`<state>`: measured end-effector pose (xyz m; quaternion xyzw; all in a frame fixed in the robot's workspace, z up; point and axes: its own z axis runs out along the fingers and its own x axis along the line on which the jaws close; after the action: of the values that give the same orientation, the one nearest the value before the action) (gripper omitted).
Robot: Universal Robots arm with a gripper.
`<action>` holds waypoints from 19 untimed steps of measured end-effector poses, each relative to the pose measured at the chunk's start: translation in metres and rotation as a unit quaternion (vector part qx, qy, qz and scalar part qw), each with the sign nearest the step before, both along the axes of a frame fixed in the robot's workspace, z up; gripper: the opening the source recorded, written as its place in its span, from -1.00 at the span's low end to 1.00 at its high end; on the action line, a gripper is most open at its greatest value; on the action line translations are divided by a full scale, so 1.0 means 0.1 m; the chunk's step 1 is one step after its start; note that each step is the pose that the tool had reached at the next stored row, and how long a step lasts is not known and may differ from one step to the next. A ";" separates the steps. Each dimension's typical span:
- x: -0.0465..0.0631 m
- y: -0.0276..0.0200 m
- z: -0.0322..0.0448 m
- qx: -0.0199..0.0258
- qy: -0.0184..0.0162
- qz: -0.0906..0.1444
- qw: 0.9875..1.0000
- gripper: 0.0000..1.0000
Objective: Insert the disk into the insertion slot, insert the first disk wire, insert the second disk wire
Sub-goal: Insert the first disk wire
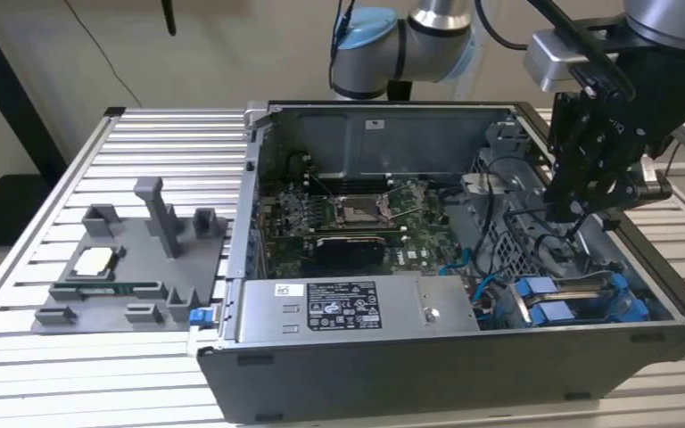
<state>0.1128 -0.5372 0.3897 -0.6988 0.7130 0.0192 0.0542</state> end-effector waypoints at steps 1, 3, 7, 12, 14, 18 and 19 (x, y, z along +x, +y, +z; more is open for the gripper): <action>0.00 0.000 0.000 0.000 0.000 0.000 1.000 -0.22; 0.00 0.000 0.000 0.000 0.001 0.000 1.000 -0.37; 0.00 0.000 0.000 0.000 0.002 0.000 1.000 -0.41; 0.00 0.000 0.000 0.000 0.002 0.000 1.000 -0.62; 0.00 0.000 0.000 0.000 0.002 0.000 1.000 -0.62; 0.00 0.000 0.000 0.000 0.002 0.000 1.000 -0.62; 0.00 0.000 0.000 0.000 0.002 0.000 1.000 -0.62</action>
<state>0.1129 -0.5372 0.3898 -0.6987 0.7131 0.0207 0.0526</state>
